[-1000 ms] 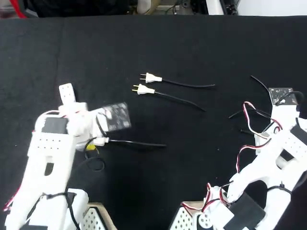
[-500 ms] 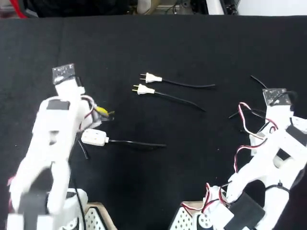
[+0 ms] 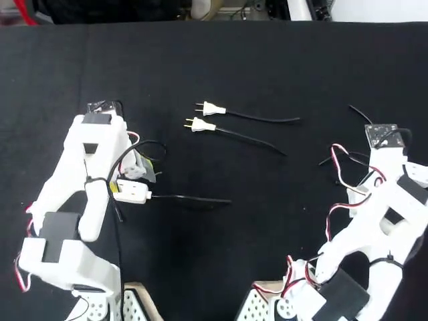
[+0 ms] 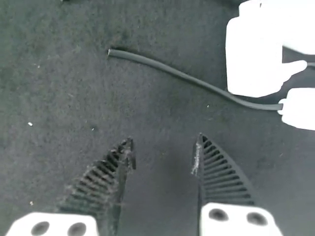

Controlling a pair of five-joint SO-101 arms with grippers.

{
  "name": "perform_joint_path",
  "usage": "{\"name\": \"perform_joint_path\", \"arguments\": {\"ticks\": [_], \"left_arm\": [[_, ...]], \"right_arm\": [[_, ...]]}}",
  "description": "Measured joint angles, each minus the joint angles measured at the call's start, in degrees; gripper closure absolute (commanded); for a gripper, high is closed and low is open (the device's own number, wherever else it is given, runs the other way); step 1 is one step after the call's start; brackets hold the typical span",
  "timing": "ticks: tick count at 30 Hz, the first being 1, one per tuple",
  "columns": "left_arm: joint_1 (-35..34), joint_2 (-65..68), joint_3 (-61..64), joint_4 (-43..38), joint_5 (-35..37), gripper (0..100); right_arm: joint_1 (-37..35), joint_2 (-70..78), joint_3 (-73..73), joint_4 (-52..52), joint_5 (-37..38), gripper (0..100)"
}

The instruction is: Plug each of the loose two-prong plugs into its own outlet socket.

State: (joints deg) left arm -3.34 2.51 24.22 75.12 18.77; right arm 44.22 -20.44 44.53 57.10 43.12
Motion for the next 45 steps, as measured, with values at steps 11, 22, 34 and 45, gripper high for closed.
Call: {"name": "perform_joint_path", "arguments": {"ticks": [11, 22, 34, 45], "left_arm": [[-1.23, -18.11, 7.74, -2.11, -0.09, 68], [-1.76, -10.46, 11.16, -1.93, -9.23, 68], [-0.53, -5.80, 11.52, -14.33, -9.23, 68], [5.89, -0.53, 4.31, -15.65, -14.77, 68]], "right_arm": [[0.00, 0.00, 0.00, -0.44, 0.00, 81.1], [0.00, 0.00, 0.00, -0.53, 0.00, 81.1], [0.00, 0.00, 0.00, -0.53, 0.00, 81.1], [0.00, 0.00, 0.00, -0.53, 0.00, 81.1]]}}
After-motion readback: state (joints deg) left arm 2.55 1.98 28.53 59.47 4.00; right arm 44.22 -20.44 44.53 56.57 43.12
